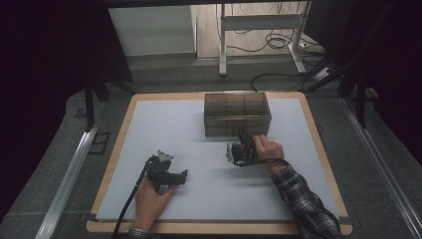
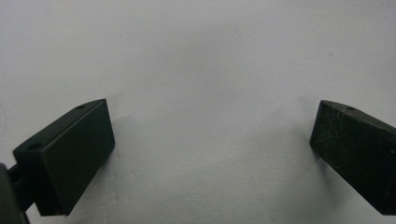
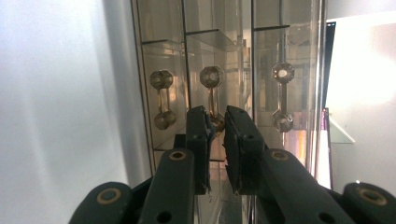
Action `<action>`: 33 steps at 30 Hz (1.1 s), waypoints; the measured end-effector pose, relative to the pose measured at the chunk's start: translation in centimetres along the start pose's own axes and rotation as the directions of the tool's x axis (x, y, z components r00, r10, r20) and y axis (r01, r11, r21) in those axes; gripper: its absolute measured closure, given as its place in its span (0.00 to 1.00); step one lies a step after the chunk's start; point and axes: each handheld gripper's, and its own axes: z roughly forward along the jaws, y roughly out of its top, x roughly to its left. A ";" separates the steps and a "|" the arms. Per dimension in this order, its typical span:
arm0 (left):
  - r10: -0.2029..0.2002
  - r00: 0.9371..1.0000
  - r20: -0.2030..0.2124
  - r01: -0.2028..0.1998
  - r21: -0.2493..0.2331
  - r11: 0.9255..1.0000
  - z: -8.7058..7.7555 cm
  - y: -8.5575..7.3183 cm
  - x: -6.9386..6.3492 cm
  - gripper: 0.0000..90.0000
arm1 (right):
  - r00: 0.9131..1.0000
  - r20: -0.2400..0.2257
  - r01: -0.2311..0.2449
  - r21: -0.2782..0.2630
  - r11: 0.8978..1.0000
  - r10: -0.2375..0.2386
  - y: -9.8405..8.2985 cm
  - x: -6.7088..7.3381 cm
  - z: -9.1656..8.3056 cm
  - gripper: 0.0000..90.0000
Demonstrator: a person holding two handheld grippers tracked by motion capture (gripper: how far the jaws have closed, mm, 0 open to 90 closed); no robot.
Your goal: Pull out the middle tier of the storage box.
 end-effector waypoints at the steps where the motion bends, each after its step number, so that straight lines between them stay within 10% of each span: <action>1: 0.000 1.000 0.000 0.000 0.000 1.000 0.0 0.0 0.0 0.00 | 1.000 0.004 -0.006 -0.011 1.000 0.006 -0.1 0.1 -0.2 0.89; 33: -0.005 1.000 0.000 0.005 -0.004 1.000 0.0 0.0 0.0 0.00 | 0.998 -0.061 -0.030 -0.055 0.998 0.027 -0.3 -0.3 -2.5 0.82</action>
